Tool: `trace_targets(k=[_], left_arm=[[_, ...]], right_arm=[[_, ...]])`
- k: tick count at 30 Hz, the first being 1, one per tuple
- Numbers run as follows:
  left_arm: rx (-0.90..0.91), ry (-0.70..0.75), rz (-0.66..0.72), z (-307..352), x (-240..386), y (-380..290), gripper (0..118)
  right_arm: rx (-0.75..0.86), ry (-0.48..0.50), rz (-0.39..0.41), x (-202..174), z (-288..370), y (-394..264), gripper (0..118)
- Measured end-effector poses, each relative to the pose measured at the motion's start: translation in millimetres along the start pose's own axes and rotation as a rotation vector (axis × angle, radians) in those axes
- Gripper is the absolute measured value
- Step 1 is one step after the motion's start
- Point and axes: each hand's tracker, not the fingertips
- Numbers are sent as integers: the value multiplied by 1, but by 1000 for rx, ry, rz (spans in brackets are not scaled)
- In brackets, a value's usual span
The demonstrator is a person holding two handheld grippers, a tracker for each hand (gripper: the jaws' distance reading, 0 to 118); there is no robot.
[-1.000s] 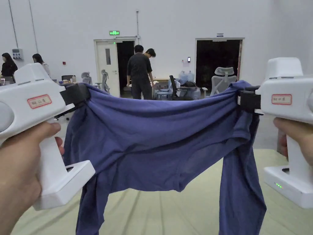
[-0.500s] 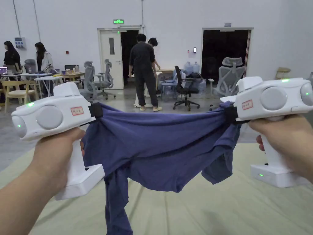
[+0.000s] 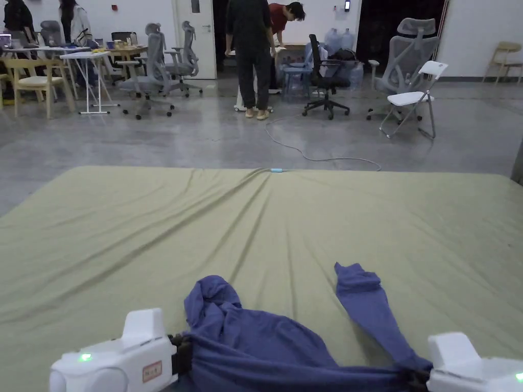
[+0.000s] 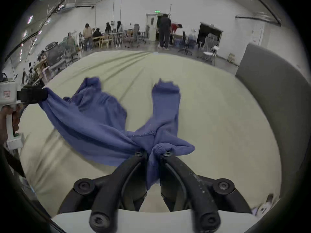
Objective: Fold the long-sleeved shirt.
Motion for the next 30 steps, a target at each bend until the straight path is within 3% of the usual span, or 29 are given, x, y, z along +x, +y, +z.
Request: trace_targets(k=[7,11,20,21,22,23,24,27,30], left_arm=[[-167,-6,-23,84,4,-89,2],[-207,-17,4,125,4,-128,2],[-300,-12,57,171,7,-176,3],[-293,-15,75,174,7,-175,11],[-264,-38,108,177,8,-174,46],[-240,-31,113,183,9,-172,88],[-202,-20,89,188,13,-169,118],[-47,-24,42,215,24,-159,113],[-74,-10,53,230,25,-160,115]], right_arm=[[-56,18,35,-30,66,-107,16],[-116,19,12,-40,92,-154,16],[-213,50,-33,-52,117,-207,18],[-210,53,-43,-53,120,-206,24],[-205,62,-47,-52,122,-204,55],[-191,67,-48,-50,125,-204,89],[-155,29,-35,-50,130,-202,118],[-32,-34,-5,-47,154,-197,115],[-28,-38,-65,-45,168,-194,115]])
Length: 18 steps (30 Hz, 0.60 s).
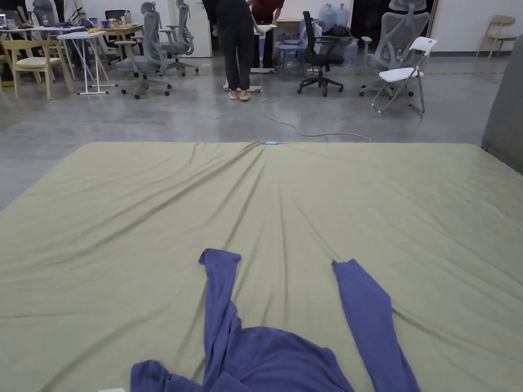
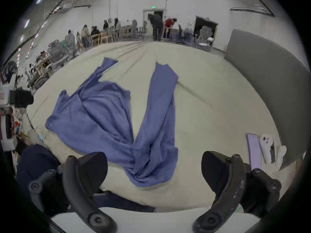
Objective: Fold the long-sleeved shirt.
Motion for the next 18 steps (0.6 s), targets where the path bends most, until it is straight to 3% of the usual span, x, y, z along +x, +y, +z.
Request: trace_targets(k=[2,3,4,5,6,9,10,11,12,13,14,18], left_arm=[[-68,6,3,5,0,-1,112],[-79,4,0,10,-1,-3,99],[-67,17,-9,13,-4,-9,45],[-71,84,-28,13,-4,-13,1],[-50,92,-14,13,-8,-15,0],[-57,34,98,16,-32,-16,1],[-35,47,160,11,-43,-11,10],[-13,72,178,5,-52,-5,27],[4,96,175,-8,-55,10,58],[11,139,159,-26,-60,21,106],[10,188,141,-41,-66,28,118],[-1,306,39,-110,-80,50,112]], right_arm=[[3,50,-30,-4,14,4,108],[21,80,-42,-4,19,3,91],[29,97,-47,-5,22,2,38],[22,92,-54,-8,23,0,3],[36,82,-56,-13,29,0,3],[53,123,-42,-18,31,-4,3],[56,124,-43,-20,30,-5,3],[55,128,-41,-21,28,-4,3],[46,137,-37,-23,25,-3,3],[38,143,-41,-25,22,-1,3],[35,147,-44,-26,19,1,3],[7,150,-58,-30,4,6,3]])
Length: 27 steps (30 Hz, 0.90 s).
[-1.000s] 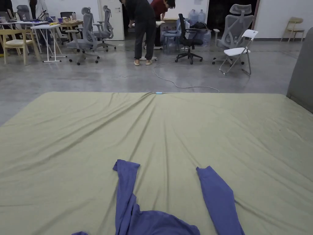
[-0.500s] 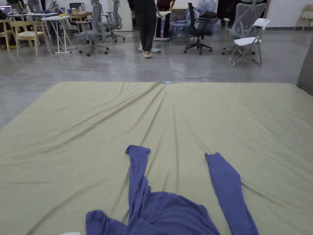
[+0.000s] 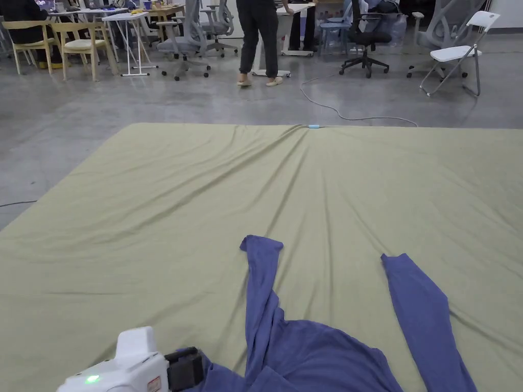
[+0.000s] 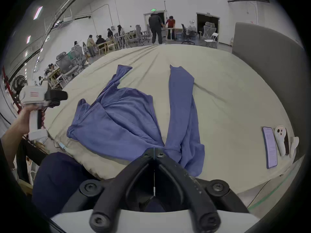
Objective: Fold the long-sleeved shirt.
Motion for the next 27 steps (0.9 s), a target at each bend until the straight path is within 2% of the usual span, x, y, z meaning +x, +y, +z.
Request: trace_targets(k=[2,3,4,5,6,7,9,10,11,12,13,14,15,17,21,22,23,24,25,26,27], left_arm=[[-44,38,-77,-38,12,4,106],[-69,39,-100,-54,19,0,97],[-89,29,-127,-67,25,-4,83],[-127,-30,-116,-77,31,-11,75],[-122,-15,-163,-81,34,-18,75],[-99,12,-193,-81,38,-24,64],[-31,26,-173,-69,41,-26,14],[-22,-7,-144,-62,39,-23,9],[-13,-7,-129,-56,37,-22,9],[-6,6,-108,-50,34,-21,9],[-10,-31,-62,-43,28,-20,8],[6,-40,-25,-37,23,-13,8],[13,-49,14,-29,18,-9,8],[16,-69,50,-16,13,-3,8],[44,-53,-29,3,22,-4,8],[46,-52,-28,5,24,-6,8],[51,-46,-24,8,24,-8,8],[49,-40,-12,11,23,-8,8],[48,-40,8,15,20,-9,8],[53,-51,36,19,18,-9,8],[60,-63,61,24,15,-9,8]], right_arm=[[-13,-3,1,-1,-8,4,3],[-21,-8,4,-3,-12,8,3],[-29,-7,6,-5,-17,13,3],[-35,-6,11,-6,-21,17,3],[-40,-6,22,-7,-26,24,3],[-43,-7,30,-8,-32,32,3],[-44,-1,51,-10,-45,50,4],[-46,10,64,-12,-54,62,19],[-51,21,76,-13,-64,74,19],[-58,54,106,-15,-78,89,28],[-71,64,137,-18,-96,104,51],[-93,62,166,-22,-115,117,91],[-72,65,186,-25,-129,129,118],[-68,64,220,-36,-157,154,117],[-211,-1,249,-42,-242,175,116],[-262,-18,268,-45,-255,174,109],[-327,-19,288,-51,-259,175,92],[-398,-15,319,-55,-263,172,69],[-354,10,295,-56,-257,169,66],[-320,-22,313,-58,-247,171,53],[-332,-13,335,-63,-239,171,19]])
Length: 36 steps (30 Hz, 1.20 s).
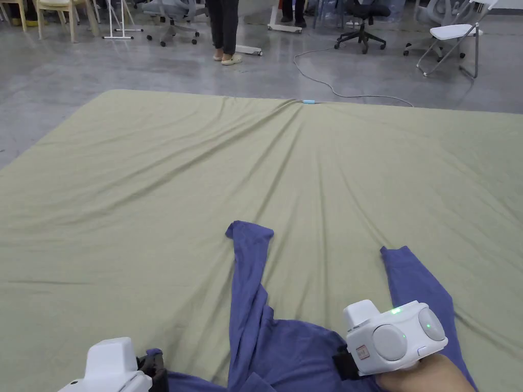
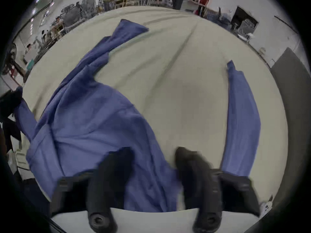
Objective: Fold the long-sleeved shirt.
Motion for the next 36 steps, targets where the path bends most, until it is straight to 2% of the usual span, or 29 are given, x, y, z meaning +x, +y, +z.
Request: trace_targets(k=[1,3,5,10,14,17,19,22,27,30,34,36], left_arm=[[3,-12,17,7,-2,1,8],[15,-29,54,19,-4,5,8],[41,-62,100,37,-7,10,8],[134,-115,208,96,-10,23,8],[236,-129,246,142,-7,37,8],[314,-157,226,170,2,56,8],[348,-217,248,186,7,75,8],[423,-224,213,202,18,111,8],[487,-294,250,215,35,189,8],[499,-333,286,214,46,244,8],[531,-369,252,212,78,314,8],[632,-435,219,216,93,342,8]], right_arm=[[0,70,18,-1,9,-4,9],[35,92,-18,0,33,-16,9],[145,64,-44,0,68,-26,9],[430,144,-179,16,196,-86,9],[637,88,-213,22,289,-132,9],[768,71,-271,35,342,-154,9],[841,33,-290,42,375,-161,9],[942,-54,-312,57,415,-157,9],[1003,-158,-353,100,469,-123,9],[1004,-252,-349,131,496,-89,9],[1023,-348,-312,159,533,-36,9],[1041,-441,-276,165,552,-13,9]])
